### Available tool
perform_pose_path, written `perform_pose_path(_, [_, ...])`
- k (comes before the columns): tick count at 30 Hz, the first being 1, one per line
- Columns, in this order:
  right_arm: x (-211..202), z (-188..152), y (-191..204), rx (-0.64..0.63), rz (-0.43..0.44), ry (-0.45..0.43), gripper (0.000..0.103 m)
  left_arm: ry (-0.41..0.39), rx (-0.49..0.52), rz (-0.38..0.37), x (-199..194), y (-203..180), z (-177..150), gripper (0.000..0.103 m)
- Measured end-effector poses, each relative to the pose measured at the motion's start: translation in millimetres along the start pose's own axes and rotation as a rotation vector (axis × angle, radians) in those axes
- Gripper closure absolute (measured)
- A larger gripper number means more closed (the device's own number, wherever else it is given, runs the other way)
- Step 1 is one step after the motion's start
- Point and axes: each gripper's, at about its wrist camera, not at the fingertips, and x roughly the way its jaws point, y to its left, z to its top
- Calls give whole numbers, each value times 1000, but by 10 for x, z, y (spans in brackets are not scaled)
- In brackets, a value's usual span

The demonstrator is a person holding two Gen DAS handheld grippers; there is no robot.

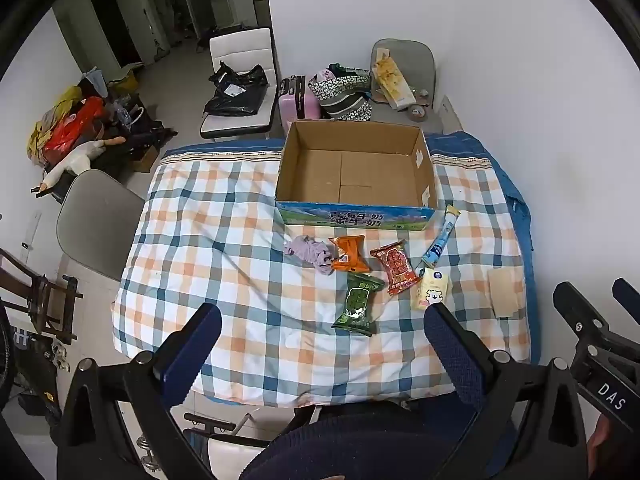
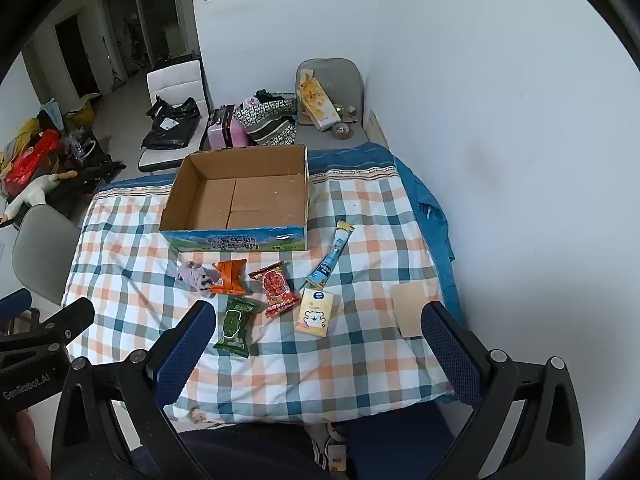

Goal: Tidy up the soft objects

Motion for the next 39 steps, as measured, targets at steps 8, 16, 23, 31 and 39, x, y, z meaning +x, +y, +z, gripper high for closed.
perform_pose_path(8, [-54, 26, 1, 6, 10, -19, 0, -6, -1, 3, 10, -18, 24, 0])
perform_pose_path(16, [-152, 74, 44, -13, 20, -40, 0, -25, -28, -3, -185, -47, 106, 0])
perform_pose_path(23, [-151, 69, 54, -11, 23, -34, 0, -36, -45, -21, -203, 68, 66, 0])
perform_pose_path(31, [-145, 83, 65, -12, 13, -36, 0, -38, -49, -25, -209, 101, 58, 0])
perform_pose_path(39, [-148, 79, 29, -7, 14, -40, 0, -39, -49, -24, -226, 107, 41, 0])
